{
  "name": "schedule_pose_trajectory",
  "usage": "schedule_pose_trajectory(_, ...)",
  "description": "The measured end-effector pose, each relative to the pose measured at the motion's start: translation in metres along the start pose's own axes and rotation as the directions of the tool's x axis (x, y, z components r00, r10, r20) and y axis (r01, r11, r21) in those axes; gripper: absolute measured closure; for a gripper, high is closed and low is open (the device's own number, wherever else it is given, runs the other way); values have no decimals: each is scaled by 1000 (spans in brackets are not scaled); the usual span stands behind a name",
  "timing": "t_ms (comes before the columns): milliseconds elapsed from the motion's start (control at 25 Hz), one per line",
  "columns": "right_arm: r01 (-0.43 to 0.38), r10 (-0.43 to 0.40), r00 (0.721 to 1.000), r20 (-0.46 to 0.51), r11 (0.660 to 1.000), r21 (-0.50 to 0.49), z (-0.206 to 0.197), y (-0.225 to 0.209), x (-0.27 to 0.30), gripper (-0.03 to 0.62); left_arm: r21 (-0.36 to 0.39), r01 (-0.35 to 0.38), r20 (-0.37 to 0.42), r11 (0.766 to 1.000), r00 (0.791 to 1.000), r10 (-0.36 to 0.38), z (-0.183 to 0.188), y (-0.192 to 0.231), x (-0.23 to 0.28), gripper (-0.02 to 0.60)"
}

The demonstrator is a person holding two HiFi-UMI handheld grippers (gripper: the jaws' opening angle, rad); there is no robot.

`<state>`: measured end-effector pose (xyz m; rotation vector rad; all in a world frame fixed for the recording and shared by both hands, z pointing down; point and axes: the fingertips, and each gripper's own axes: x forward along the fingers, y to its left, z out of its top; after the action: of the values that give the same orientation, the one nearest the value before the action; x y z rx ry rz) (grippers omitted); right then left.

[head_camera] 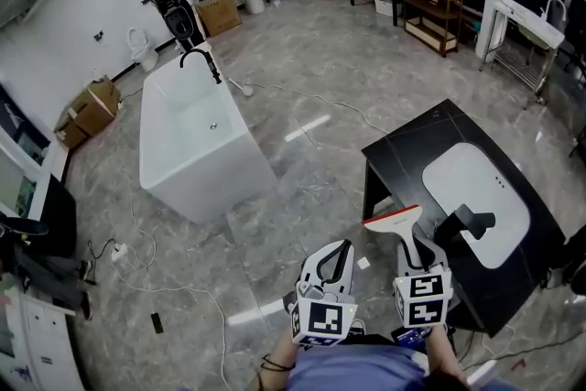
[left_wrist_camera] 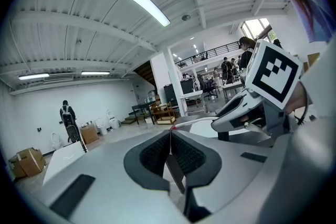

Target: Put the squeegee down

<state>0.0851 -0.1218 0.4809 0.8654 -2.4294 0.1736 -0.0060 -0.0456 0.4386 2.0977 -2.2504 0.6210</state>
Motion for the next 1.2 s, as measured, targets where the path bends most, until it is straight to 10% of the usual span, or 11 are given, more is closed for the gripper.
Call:
schedule_pose_trajectory(800, 103, -105, 994, 16, 990, 96, 32, -63, 74, 503, 70, 133, 1, 989, 991, -134, 10, 22, 111, 563)
schedule_pose_trajectory(1200, 262, -256, 965, -58, 953, 151, 76, -109, 160, 503, 121, 299, 43, 946, 951, -306, 33, 76, 226, 563)
